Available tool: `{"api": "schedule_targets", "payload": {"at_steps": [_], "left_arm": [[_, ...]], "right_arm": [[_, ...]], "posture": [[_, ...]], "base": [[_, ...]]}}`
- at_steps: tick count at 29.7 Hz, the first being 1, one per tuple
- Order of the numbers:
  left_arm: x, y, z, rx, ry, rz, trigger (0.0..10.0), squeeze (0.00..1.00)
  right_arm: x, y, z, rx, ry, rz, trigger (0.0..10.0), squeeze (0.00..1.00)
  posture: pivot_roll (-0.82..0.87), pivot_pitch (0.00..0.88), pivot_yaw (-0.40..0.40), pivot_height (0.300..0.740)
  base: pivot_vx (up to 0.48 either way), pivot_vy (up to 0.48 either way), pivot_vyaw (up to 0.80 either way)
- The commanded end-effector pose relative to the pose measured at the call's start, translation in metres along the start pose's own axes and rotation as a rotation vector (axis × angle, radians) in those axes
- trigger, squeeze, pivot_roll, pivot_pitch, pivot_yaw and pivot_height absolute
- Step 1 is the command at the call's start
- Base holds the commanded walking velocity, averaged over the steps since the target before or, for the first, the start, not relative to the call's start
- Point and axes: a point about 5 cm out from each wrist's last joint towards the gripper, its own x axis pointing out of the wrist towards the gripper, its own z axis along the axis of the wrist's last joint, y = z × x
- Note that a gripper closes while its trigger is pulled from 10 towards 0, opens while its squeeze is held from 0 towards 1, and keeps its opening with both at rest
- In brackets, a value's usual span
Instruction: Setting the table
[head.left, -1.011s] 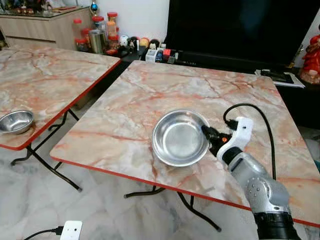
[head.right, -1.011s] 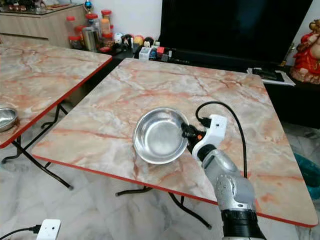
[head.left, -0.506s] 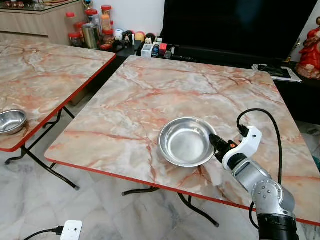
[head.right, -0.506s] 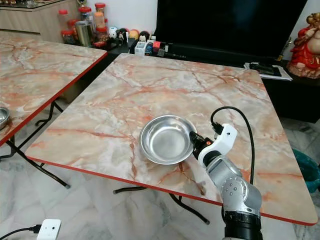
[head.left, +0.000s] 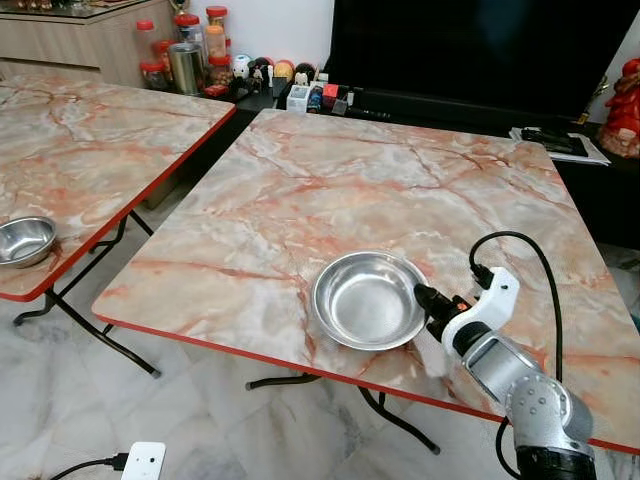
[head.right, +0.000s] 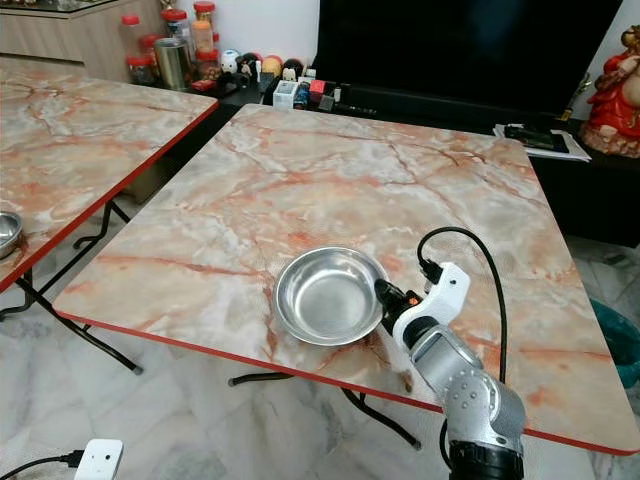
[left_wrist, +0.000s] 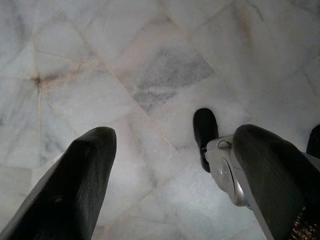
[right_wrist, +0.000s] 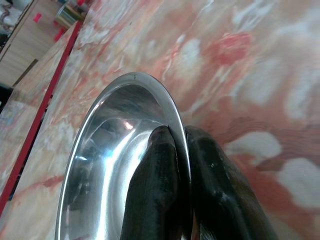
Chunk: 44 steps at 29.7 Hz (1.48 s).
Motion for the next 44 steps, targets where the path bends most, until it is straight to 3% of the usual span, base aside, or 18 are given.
{"api": "schedule_targets", "payload": {"at_steps": [1, 8, 24, 25, 26, 27, 30, 31, 35, 43, 44], "left_arm": [[0.0, 0.002, -0.002, 0.006, 0.016, 0.0, 10.0, 0.0], [0.0, 0.002, -0.002, 0.013, 0.019, -0.007, 10.0, 0.0], [0.0, 0.001, -0.002, 0.011, 0.023, -0.007, 10.0, 0.0], [0.0, 0.001, -0.002, 0.012, 0.023, -0.007, 10.0, 0.0], [0.0, 0.001, -0.002, 0.012, 0.023, -0.007, 10.0, 0.0], [0.0, 0.001, -0.002, 0.012, 0.023, -0.007, 10.0, 0.0], [0.0, 0.001, -0.002, 0.012, 0.022, -0.007, 10.0, 0.0], [0.0, 0.001, -0.002, 0.013, 0.022, -0.007, 10.0, 0.0], [0.0, 0.001, -0.002, 0.013, 0.021, -0.007, 10.0, 0.0], [0.0, 0.002, -0.002, 0.015, 0.022, -0.007, 10.0, 0.0], [0.0, 0.002, -0.002, 0.015, 0.022, -0.008, 10.0, 0.0]], "right_arm": [[-0.008, -0.001, 0.008, -0.005, -0.031, -0.004, 10.0, 0.0], [-0.016, -0.008, 0.005, -0.002, -0.024, -0.036, 10.0, 0.0], [-0.012, -0.002, -0.003, 0.005, 0.002, -0.025, 10.0, 0.0], [-0.012, -0.002, -0.003, 0.005, 0.001, -0.026, 10.0, 0.29], [-0.012, -0.002, -0.002, 0.005, 0.0, -0.028, 10.0, 0.71], [-0.012, -0.003, -0.001, 0.003, -0.001, -0.031, 10.0, 0.76], [-0.012, -0.004, -0.001, -0.006, -0.003, -0.038, 10.0, 0.77], [-0.012, -0.005, 0.0, -0.006, -0.005, -0.041, 10.0, 0.84], [-0.012, -0.005, 0.0, -0.006, -0.007, -0.043, 10.0, 0.85], [-0.013, -0.007, 0.001, -0.014, -0.008, -0.057, 10.0, 0.8], [-0.013, -0.008, 0.001, -0.024, -0.008, -0.062, 10.0, 0.72]], "posture": [[-0.03, 0.093, -0.051, 0.74], [-0.04, 0.092, -0.049, 0.74], [-0.03, 0.09, -0.054, 0.74], [-0.03, 0.091, -0.054, 0.74], [-0.03, 0.091, -0.054, 0.74], [-0.03, 0.09, -0.053, 0.74], [-0.03, 0.09, -0.052, 0.74], [-0.03, 0.091, -0.052, 0.74], [-0.03, 0.09, -0.051, 0.74], [-0.03, 0.089, -0.05, 0.74], [-0.03, 0.089, -0.05, 0.74]], "base": [[0.0, 0.0, 0.0], [0.0, 0.0, 0.0], [0.0, 0.0, 0.0], [0.0, 0.0, 0.0], [0.0, 0.0, 0.0], [0.0, 0.0, 0.0], [0.0, 0.0, 0.0], [0.0, 0.0, 0.0], [0.0, 0.0, 0.0], [0.0, 0.0, 0.0], [0.0, 0.0, 0.0]]}}
